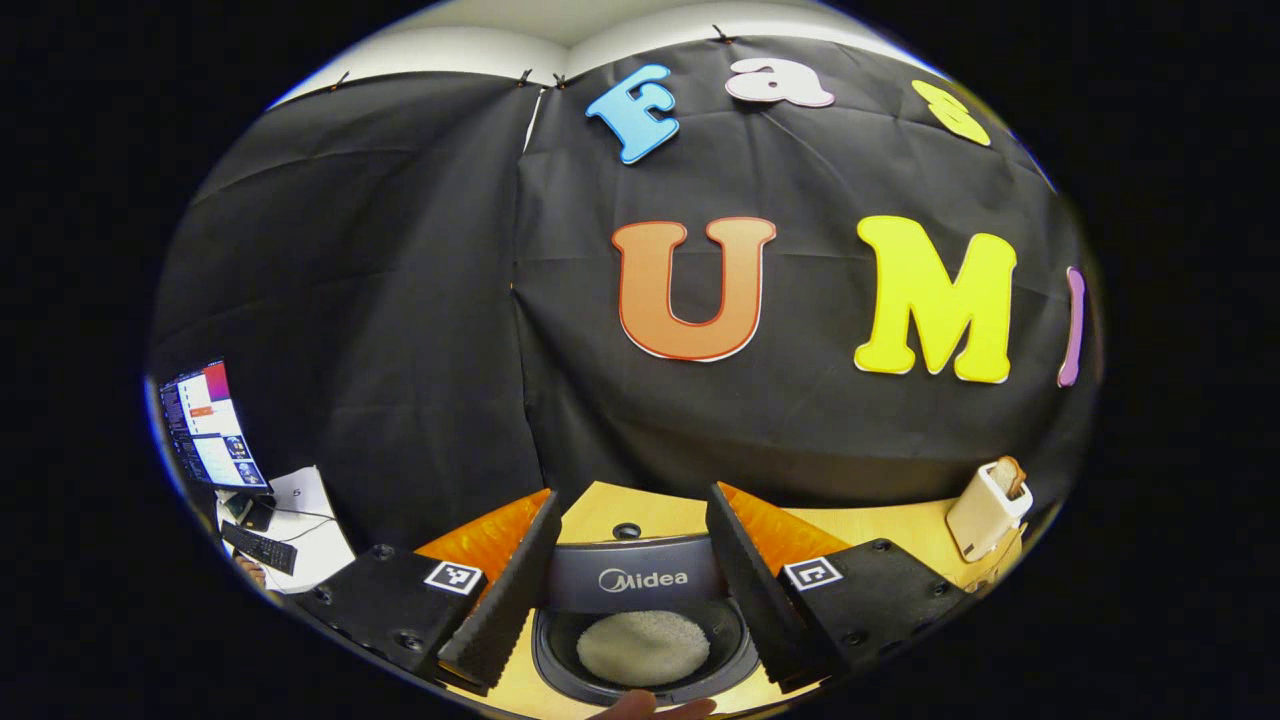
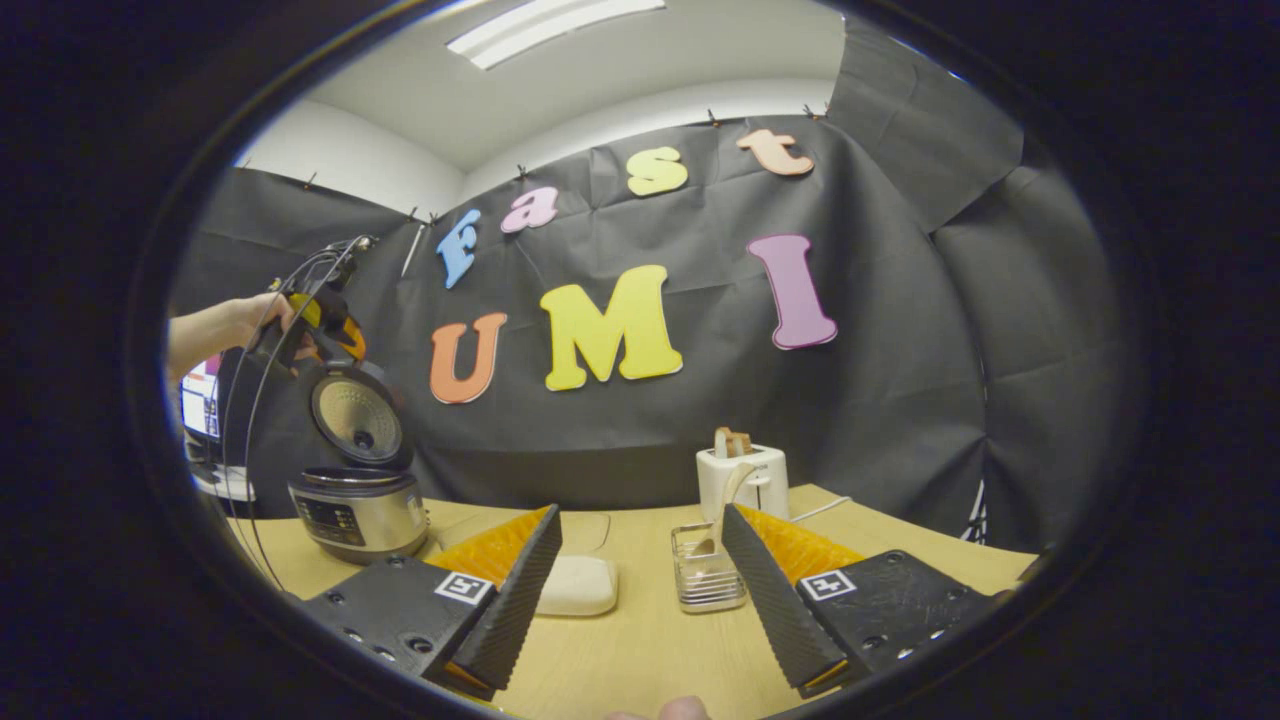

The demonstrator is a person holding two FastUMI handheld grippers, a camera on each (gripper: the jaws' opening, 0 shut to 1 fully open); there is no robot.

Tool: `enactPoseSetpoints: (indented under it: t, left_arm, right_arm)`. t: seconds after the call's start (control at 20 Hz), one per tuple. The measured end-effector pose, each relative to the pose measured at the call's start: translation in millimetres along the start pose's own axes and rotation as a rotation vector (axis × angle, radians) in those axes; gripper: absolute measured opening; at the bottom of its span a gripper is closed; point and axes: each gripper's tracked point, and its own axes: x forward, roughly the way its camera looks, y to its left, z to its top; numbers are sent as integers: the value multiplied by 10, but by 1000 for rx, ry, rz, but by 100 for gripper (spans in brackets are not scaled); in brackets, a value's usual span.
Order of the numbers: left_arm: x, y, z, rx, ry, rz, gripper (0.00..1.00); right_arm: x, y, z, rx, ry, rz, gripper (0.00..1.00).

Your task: Close the left gripper, press the button to open the rice cooker; take a wooden spoon from the chopstick holder with the right hand, scoop a spoonful of rice and pour it into the rice cooker, then put the wooden spoon back into the chopstick holder.

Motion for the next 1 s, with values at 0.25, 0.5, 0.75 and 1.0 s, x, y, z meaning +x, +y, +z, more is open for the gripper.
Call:
enactPoseSetpoints:
  t: [0.25, 0.5, 0.75, 1.0]
  left_arm:
    - [-335, -133, -620, -24, 19, -49, 88]
    - [-433, -196, -1119, -17, -10, -16, 87]
    - [-452, -236, -1421, -13, -5, 1, 87]
    - [-451, -244, -1594, -31, 1, 17, 87]
  right_arm:
    - [-101, 147, 26, -2, -5, 35, 95]
    - [-174, 242, 41, 4, -8, 53, 95]
    - [-232, 233, -66, 29, 14, 34, 95]
    - [-194, 218, -121, 56, 31, 29, 95]
